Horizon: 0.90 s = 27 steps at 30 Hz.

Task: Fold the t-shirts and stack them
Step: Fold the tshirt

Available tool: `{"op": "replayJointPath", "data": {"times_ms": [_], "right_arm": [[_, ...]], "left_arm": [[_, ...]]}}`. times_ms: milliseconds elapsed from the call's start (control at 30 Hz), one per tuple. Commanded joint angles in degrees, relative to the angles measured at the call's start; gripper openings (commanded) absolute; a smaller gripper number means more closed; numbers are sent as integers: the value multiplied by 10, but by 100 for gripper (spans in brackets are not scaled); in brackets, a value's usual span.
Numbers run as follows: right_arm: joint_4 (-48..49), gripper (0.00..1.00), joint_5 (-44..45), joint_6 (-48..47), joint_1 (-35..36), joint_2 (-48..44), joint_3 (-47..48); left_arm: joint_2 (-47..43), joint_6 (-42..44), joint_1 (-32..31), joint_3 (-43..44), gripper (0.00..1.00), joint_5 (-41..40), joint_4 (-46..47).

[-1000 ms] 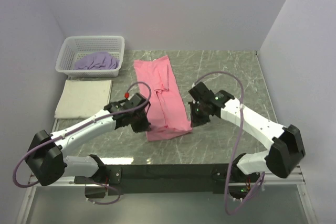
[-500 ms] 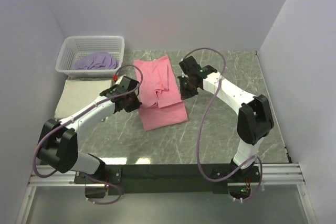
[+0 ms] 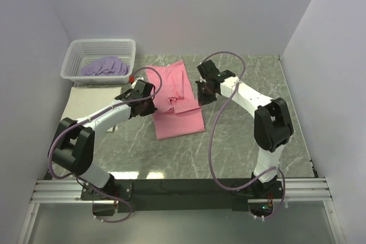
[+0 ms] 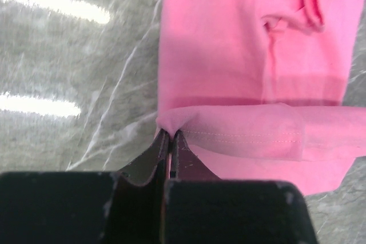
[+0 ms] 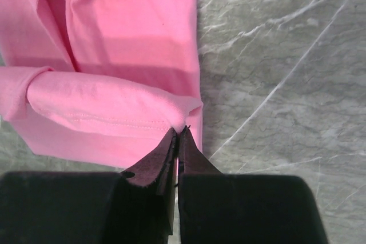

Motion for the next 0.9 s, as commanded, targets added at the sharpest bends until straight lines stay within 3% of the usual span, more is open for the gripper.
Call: {"op": "replayJointPath", "data": {"times_ms": [0, 800, 867], "right_arm": [[21, 0, 22, -2, -12, 4, 25], [75, 1, 22, -9, -21, 78, 42], [70, 6, 22, -8, -22, 81, 47]], "left_arm": [[8, 23, 7, 30, 1, -18, 33], [70, -4, 14, 11, 1, -43, 64], [69, -11, 14, 4, 8, -40, 75]]}}
